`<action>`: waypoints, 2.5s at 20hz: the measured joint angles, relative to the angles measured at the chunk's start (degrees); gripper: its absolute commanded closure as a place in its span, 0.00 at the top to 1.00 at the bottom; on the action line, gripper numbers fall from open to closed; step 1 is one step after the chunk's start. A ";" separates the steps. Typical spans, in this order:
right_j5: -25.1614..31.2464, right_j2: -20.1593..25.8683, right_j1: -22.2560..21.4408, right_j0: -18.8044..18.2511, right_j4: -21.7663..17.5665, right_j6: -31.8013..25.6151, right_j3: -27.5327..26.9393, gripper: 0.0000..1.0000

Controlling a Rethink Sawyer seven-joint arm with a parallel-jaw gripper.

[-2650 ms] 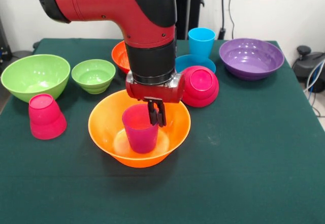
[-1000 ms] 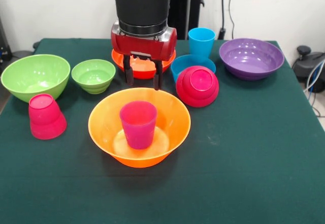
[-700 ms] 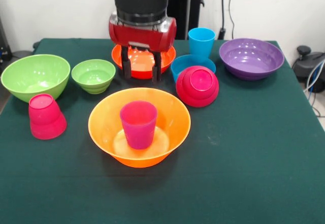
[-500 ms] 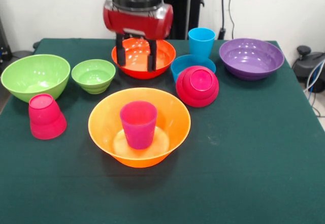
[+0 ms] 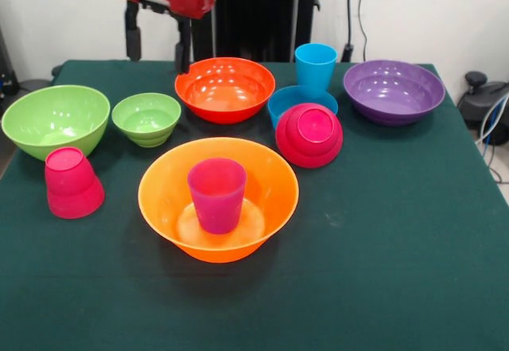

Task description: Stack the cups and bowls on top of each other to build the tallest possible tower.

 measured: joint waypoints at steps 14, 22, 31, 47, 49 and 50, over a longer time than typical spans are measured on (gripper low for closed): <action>-14.15 2.33 4.35 -7.17 -0.71 0.00 1.61 1.00; -18.52 2.65 6.88 -8.31 -0.92 0.00 5.95 1.00; -20.99 2.58 7.71 -7.04 -3.18 0.00 11.38 1.00; -21.49 -0.65 13.70 -2.77 -8.21 0.00 11.98 1.00; -20.67 -0.65 13.63 -2.95 -8.52 0.00 11.99 1.00; -20.26 -0.64 13.56 -3.05 -8.58 0.00 11.99 1.00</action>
